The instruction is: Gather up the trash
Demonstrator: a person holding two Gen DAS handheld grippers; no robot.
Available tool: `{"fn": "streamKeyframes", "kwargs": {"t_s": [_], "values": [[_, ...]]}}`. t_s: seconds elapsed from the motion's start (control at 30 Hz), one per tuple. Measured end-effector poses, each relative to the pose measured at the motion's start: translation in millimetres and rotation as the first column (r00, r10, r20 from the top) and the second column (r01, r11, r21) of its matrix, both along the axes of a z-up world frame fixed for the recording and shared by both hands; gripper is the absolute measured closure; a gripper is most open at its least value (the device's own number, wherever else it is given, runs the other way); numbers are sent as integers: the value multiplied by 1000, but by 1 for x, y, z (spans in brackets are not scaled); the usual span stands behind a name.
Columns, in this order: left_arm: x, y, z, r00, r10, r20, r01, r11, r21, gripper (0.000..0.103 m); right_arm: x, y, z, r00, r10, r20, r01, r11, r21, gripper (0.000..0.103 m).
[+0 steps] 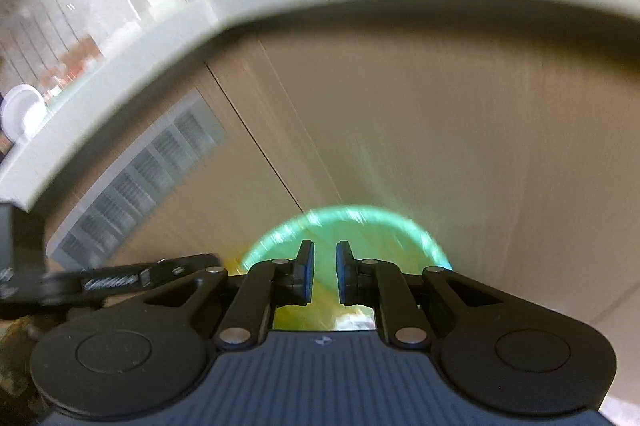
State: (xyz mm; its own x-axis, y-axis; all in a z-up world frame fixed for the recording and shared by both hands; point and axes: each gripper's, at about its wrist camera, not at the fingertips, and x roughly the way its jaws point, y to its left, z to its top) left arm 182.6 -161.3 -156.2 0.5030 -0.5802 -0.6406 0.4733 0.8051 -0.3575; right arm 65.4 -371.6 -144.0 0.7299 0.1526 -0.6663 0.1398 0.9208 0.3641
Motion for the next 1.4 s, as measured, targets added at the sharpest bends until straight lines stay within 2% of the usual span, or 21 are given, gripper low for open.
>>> {"fn": "streamKeyframes", "kwargs": {"t_s": [0.23, 0.33, 0.4, 0.5, 0.67, 0.87, 0.93, 1.0, 1.07, 1.2, 1.3, 1.4], "values": [[-45, 67, 84, 987, 95, 127, -83, 992, -98, 85, -6, 45, 25, 999, 42, 7, -42, 999, -32, 91], [-69, 92, 100, 979, 103, 174, -78, 986, -144, 85, -27, 57, 39, 999, 30, 30, -28, 998, -57, 90], [-81, 108, 102, 980, 94, 176, -64, 983, -170, 85, -41, 62, 47, 999, 9, 40, -6, 997, -81, 90], [-94, 107, 99, 979, 119, 166, -87, 978, -190, 85, -58, 68, 57, 999, -30, 42, 34, 995, -90, 89], [-105, 86, 100, 993, 42, 114, -25, 988, -152, 85, -84, 69, 61, 997, -54, 55, 55, 998, -25, 89], [-115, 62, 83, 996, -17, 93, 27, 994, -103, 85, -102, 76, 51, 998, -55, 32, 58, 993, -100, 89], [-110, 54, 77, 996, -9, 88, 16, 997, -78, 85, -108, 71, 47, 998, -53, 44, 58, 993, -102, 89], [-101, 43, 71, 997, 0, 80, 4, 999, -54, 85, -108, 61, 40, 997, -56, 54, 62, 993, -101, 87], [-90, 31, 68, 997, -8, 70, 11, 999, -38, 85, -103, 46, 31, 997, -68, 48, 72, 993, -89, 80], [-73, 8, 48, 998, -13, 59, 14, 1000, -6, 85, -86, 10, 7, 997, -80, 2, 80, 995, -56, 80], [-59, -7, 21, 1000, 12, 14, -12, 999, 31, 85, -74, -18, -18, 998, -59, -23, 59, 998, -26, 80], [-47, -20, -4, 997, 53, -57, -49, 997, 64, 85, -71, -44, -41, 998, -47, -34, 46, 998, -37, 80]]}}
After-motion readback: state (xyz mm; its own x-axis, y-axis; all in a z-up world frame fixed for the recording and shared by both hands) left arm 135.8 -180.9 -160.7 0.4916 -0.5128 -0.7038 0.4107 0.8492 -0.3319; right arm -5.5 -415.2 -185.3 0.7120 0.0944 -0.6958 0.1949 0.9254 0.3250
